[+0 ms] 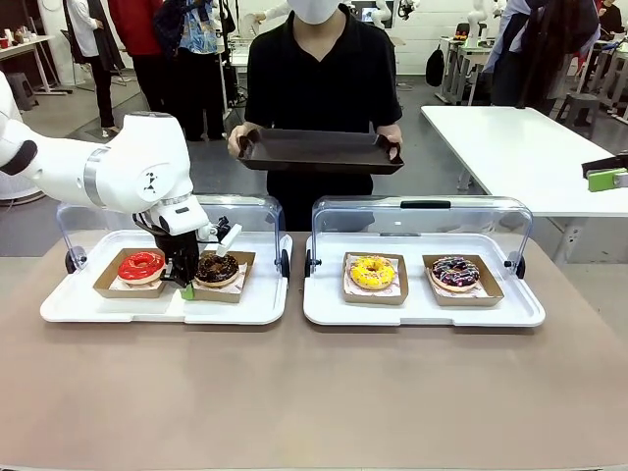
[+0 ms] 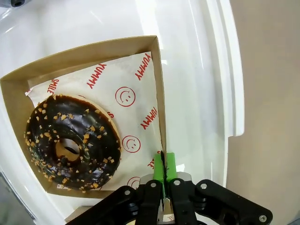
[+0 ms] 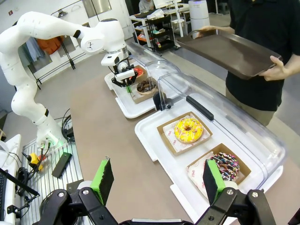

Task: Provide the desired donut to the person.
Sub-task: Pick up and lift the Paper togo box containing the Donut pointed at by the person.

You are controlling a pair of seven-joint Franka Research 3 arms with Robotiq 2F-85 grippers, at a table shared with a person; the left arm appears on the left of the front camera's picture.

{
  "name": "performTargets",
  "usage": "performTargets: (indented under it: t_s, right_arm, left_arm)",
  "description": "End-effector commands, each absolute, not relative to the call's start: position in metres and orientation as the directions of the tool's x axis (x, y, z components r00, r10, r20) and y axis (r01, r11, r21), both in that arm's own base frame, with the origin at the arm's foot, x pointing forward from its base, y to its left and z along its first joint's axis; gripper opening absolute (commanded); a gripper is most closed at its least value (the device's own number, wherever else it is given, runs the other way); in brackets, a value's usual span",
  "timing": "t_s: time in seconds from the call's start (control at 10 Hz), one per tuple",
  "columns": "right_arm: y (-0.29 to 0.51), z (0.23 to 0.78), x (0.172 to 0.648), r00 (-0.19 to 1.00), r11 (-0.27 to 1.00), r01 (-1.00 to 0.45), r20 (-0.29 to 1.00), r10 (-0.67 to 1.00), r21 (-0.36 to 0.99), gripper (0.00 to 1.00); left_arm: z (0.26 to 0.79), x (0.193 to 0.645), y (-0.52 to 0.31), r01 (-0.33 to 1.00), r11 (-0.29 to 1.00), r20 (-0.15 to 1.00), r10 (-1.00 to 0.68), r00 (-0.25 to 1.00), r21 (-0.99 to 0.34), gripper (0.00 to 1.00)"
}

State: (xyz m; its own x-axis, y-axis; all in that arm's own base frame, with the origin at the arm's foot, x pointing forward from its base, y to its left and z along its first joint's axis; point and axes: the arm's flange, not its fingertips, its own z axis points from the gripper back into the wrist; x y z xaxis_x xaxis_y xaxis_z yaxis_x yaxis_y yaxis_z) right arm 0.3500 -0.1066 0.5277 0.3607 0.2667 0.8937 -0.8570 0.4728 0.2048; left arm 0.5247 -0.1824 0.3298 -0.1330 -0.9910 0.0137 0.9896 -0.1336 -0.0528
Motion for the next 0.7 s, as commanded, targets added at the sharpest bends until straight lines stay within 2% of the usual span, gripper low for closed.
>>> performTargets:
  t_s: [0.0,0.3,0.6]
  right_arm:
    - [-0.108,0.528,0.354,0.334,0.462,-0.866,0.91,0.247,0.192,1.0]
    - [-0.108,0.528,0.354,0.334,0.462,-0.866,0.91,0.247,0.192,1.0]
    - [-0.108,0.528,0.354,0.334,0.462,-0.866,0.91,0.247,0.192,1.0]
  left_arm:
    - [0.351,0.51,-0.18,0.988,-0.129,-0.026,-0.991,-0.132,-0.089,0.0]
    - [0.413,0.456,-0.176,0.988,-0.149,-0.007,-0.989,-0.149,-0.037,0.0]
    - [0.476,0.415,-0.169,0.985,-0.161,0.008,-0.987,-0.161,-0.065,0.0]
